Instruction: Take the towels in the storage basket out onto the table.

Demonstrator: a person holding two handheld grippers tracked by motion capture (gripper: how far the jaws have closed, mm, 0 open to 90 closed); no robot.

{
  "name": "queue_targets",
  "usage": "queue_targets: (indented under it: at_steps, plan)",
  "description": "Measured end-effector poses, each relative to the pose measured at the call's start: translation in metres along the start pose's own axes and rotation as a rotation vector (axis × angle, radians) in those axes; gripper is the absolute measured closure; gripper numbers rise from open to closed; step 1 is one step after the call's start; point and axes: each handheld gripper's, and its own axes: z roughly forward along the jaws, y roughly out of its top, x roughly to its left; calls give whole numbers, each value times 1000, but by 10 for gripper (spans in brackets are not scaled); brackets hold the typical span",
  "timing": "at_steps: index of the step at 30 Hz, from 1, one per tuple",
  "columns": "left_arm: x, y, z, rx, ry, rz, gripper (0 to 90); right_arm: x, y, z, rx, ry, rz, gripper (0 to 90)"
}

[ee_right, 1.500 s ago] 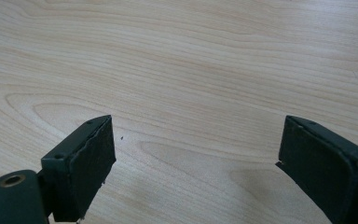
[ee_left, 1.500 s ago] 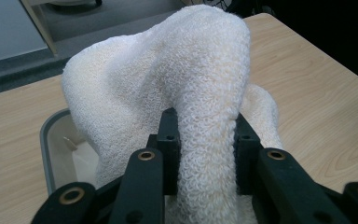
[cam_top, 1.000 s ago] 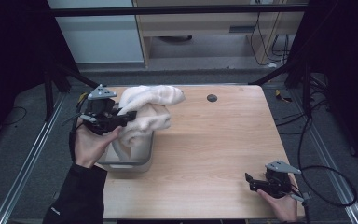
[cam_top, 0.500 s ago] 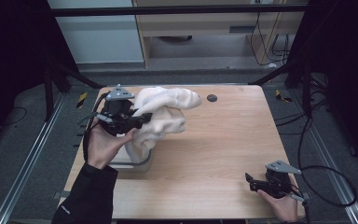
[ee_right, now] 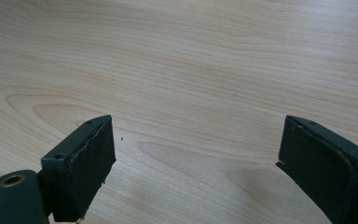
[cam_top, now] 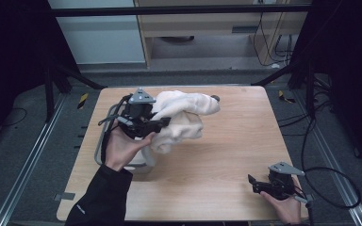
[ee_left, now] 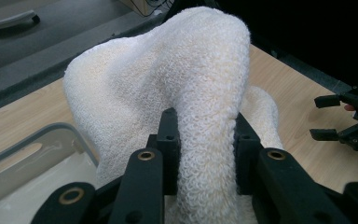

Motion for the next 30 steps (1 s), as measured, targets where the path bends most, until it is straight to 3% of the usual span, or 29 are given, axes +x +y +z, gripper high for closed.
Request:
queue_targets:
  at_steps: [15, 30]
  plan:
    - [-26, 1, 49, 58, -67, 48, 708, -2, 0, -1, -9, 5, -1, 106]
    - [-31, -18, 95, 99, -87, 46, 707, -2, 0, -1, -10, 7, -8, 105]
